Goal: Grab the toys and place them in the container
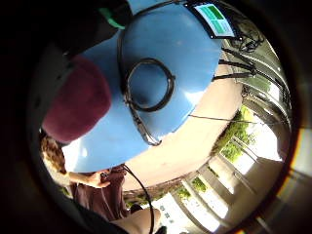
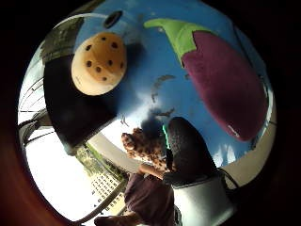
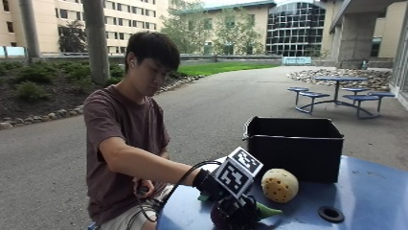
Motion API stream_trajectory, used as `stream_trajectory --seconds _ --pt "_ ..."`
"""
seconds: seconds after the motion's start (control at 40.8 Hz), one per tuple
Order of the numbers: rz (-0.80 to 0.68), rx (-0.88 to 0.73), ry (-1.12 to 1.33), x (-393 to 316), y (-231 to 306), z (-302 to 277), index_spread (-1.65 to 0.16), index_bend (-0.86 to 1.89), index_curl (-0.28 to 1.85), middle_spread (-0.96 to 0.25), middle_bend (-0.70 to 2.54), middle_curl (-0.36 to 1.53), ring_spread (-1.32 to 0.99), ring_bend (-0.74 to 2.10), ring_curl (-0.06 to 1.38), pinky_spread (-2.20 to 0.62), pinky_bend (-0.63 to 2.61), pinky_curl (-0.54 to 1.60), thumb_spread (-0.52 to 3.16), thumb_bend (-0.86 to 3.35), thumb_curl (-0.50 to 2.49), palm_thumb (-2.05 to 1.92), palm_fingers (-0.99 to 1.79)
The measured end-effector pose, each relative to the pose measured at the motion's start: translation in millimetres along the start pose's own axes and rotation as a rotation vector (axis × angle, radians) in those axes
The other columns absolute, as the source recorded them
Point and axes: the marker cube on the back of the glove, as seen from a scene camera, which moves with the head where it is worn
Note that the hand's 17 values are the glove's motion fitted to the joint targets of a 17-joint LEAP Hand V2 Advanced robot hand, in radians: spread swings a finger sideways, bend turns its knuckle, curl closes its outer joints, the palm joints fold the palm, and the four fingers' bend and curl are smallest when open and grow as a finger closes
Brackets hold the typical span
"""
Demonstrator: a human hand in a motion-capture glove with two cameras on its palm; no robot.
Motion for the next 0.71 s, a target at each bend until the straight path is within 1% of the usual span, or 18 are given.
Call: stream_trajectory --seconds 0.074,0.098,0.147,0.196,0.245,0.294,0.319,0.368,0.417,0.442,0.466,0.515,0.589,0.613,0.638,0.662,0.687,0.711 --pt "0.008 -0.004 0.013 2 -8 19 -0.14 0.04 0.12 0.05 0.37 0.26 -0.05 0.76 0.26 -0.02 0.88 0.33 1.4 0.19 0.32 0.32 0.09" --pt "0.013 0.007 0.014 2 -10 24 -0.14 0.01 0.1 0.01 0.53 0.31 -0.12 0.92 0.31 -0.07 0.85 0.32 1.44 0.25 0.34 0.41 0.38" --pt "0.029 0.058 0.012 2 -14 32 -0.14 -0.04 0.05 -0.03 0.74 0.36 -0.2 1.07 0.31 -0.21 0.93 0.3 1.41 0.32 0.4 0.57 0.81" --pt "0.042 0.128 0.001 1 -18 35 -0.14 -0.04 0.01 -0.07 0.91 0.41 -0.23 1.2 0.33 -0.3 0.91 0.27 1.43 0.38 0.43 0.67 1.09" --pt "0.04 0.177 -0.019 1 -20 35 -0.15 0.0 0.01 -0.09 0.98 0.45 -0.25 1.26 0.37 -0.35 0.9 0.29 1.45 0.43 0.46 0.73 1.14" --pt "0.031 0.214 -0.041 2 -23 33 -0.15 0.15 0.04 -0.09 1.06 0.48 -0.25 1.28 0.41 -0.38 0.85 0.31 1.44 0.48 0.5 0.83 1.26" --pt "0.025 0.233 -0.05 3 -24 32 -0.15 0.1 0.03 -0.1 1.08 0.49 -0.25 1.3 0.43 -0.39 0.87 0.32 1.44 0.49 0.51 0.84 1.21" --pt "0.017 0.269 -0.065 3 -28 32 -0.15 0.28 0.08 -0.11 1.09 0.51 -0.26 1.28 0.44 -0.41 0.82 0.32 1.46 0.53 0.54 0.91 1.32" --pt "0.014 0.291 -0.085 2 -32 31 -0.15 0.55 0.16 -0.11 1.06 0.5 -0.25 1.25 0.45 -0.42 0.77 0.32 1.49 0.58 0.58 0.97 1.44" --pt "0.013 0.293 -0.096 2 -33 30 -0.15 0.41 0.12 -0.12 1.11 0.52 -0.26 1.28 0.46 -0.43 0.79 0.33 1.45 0.57 0.58 0.97 1.33" --pt "0.009 0.289 -0.108 2 -34 28 -0.14 0.72 0.23 -0.13 1.04 0.49 -0.23 1.24 0.44 -0.42 0.73 0.31 1.52 0.63 0.6 1.0 1.48" --pt "-0.007 0.267 -0.135 2 -35 23 -0.12 0.84 0.26 -0.15 1.01 0.49 -0.22 1.24 0.45 -0.41 0.73 0.32 1.55 0.67 0.64 1.04 1.46" --pt "-0.04 0.234 -0.167 -2 -32 7 -0.1 0.96 0.32 -0.14 1.04 0.5 -0.2 1.28 0.46 -0.4 0.72 0.33 1.56 0.69 0.69 1.07 1.44" --pt "-0.048 0.234 -0.175 -4 -30 0 -0.09 0.96 0.33 -0.13 1.12 0.53 -0.21 1.29 0.47 -0.4 0.78 0.35 1.48 0.63 0.71 1.02 1.45" --pt "-0.053 0.24 -0.183 -6 -27 -10 -0.09 0.99 0.34 -0.11 1.12 0.53 -0.23 1.29 0.47 -0.4 0.83 0.36 1.43 0.57 0.72 0.96 1.39" --pt "-0.057 0.253 -0.19 -9 -23 -21 -0.12 0.97 0.35 -0.14 1.16 0.55 -0.25 1.3 0.48 -0.39 0.84 0.37 1.37 0.51 0.72 0.88 1.25" --pt "-0.059 0.272 -0.196 -11 -18 -34 -0.1 1.01 0.37 -0.13 1.17 0.55 -0.24 1.31 0.48 -0.39 0.86 0.38 1.35 0.53 0.76 0.92 1.34" --pt "-0.062 0.296 -0.2 -13 -12 -49 -0.14 0.98 0.36 -0.14 1.17 0.56 -0.27 1.32 0.49 -0.39 0.85 0.38 1.28 0.41 0.74 0.77 1.13"
